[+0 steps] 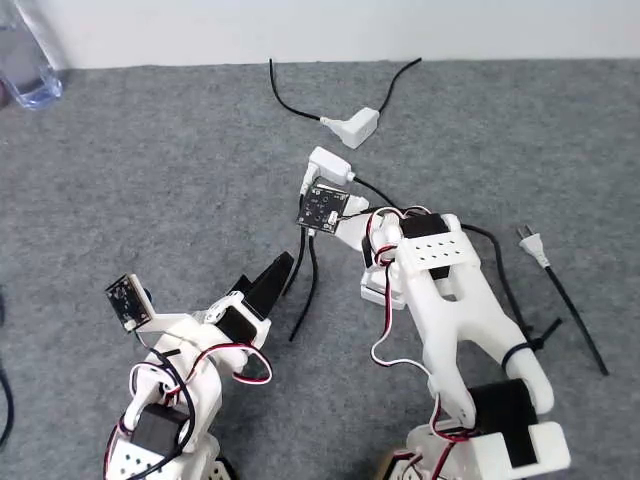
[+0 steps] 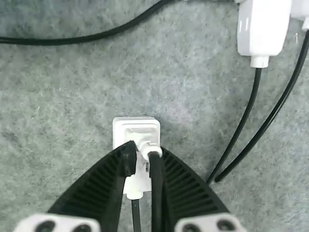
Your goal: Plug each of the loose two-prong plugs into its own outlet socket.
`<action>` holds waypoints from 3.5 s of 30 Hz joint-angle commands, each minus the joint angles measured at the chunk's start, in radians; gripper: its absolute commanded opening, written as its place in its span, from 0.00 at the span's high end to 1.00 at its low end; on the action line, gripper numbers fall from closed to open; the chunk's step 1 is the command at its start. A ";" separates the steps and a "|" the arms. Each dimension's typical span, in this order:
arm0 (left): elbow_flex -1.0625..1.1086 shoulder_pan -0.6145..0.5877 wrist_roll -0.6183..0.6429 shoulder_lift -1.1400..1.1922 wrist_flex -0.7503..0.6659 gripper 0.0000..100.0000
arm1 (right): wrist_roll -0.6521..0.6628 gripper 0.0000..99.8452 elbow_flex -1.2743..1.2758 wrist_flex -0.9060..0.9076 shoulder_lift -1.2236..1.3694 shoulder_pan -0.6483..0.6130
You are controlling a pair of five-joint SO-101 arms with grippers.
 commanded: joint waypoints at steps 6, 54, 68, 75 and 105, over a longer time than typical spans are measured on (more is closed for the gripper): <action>-0.007 0.002 -0.008 -0.008 -0.032 0.70 | 0.005 0.93 -0.005 0.050 0.044 0.005; -0.007 0.003 -0.008 -0.006 -0.032 0.70 | -0.046 0.99 -0.195 0.077 0.177 0.038; -0.007 -0.002 -0.005 -0.003 -0.026 0.70 | -0.175 0.99 -0.643 -0.036 0.277 0.077; -0.007 0.003 -0.005 -0.002 -0.026 0.70 | -0.175 0.99 -1.010 -0.050 0.631 0.157; -0.007 0.003 -0.006 -0.005 -0.031 0.70 | -0.175 0.59 -1.718 0.217 1.109 0.119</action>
